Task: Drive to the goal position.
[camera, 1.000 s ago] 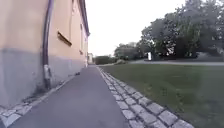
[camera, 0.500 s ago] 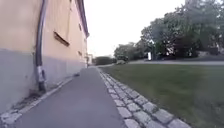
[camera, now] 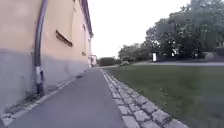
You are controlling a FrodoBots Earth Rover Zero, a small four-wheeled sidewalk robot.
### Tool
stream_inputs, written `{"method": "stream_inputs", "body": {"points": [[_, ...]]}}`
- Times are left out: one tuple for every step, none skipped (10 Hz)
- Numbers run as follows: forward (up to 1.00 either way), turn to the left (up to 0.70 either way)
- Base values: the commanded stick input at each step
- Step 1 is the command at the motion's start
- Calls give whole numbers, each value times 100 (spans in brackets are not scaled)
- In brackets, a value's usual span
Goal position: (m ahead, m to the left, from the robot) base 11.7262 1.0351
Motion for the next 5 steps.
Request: {"method": "stream_inputs", "body": {"points": [[50, 50], [50, 50], [50, 50], [50, 47], [50, 23]]}}
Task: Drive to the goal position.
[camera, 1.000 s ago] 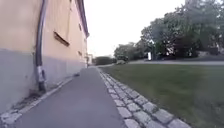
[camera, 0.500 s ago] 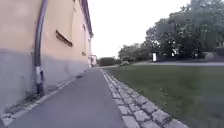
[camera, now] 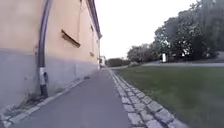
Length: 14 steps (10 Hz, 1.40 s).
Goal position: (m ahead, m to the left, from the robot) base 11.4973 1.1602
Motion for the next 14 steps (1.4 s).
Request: {"method": "stream_inputs", "body": {"points": [[50, 0], [50, 0], [50, 0], [50, 0], [50, 0], [50, 0], [50, 0], [50, 0], [50, 0], [50, 0], [50, 0], [50, 0], [50, 0], [50, 0]]}}
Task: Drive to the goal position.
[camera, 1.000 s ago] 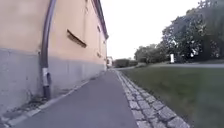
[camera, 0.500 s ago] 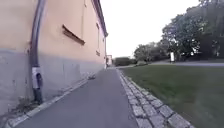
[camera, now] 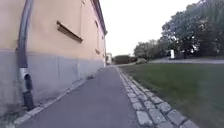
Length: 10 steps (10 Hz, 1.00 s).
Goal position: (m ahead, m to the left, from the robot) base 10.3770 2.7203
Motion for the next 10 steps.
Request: {"method": "stream_inputs", "body": {"points": [[50, 0], [50, 0], [50, 0], [50, 0], [50, 0], [50, 0], [50, 0], [50, 0], [50, 0], [50, 0]]}}
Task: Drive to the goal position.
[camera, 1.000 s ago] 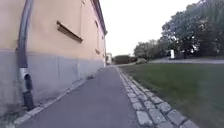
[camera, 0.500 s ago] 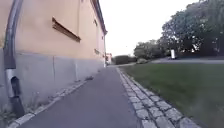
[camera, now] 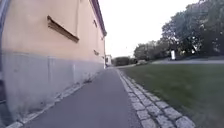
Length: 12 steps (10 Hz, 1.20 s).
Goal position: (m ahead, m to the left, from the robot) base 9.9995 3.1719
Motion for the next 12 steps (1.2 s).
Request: {"method": "stream_inputs", "body": {"points": [[50, 0], [50, 0], [50, 0], [50, 0], [50, 0], [50, 0], [50, 0], [50, 0], [50, 0], [50, 0], [50, 0], [50, 0]]}}
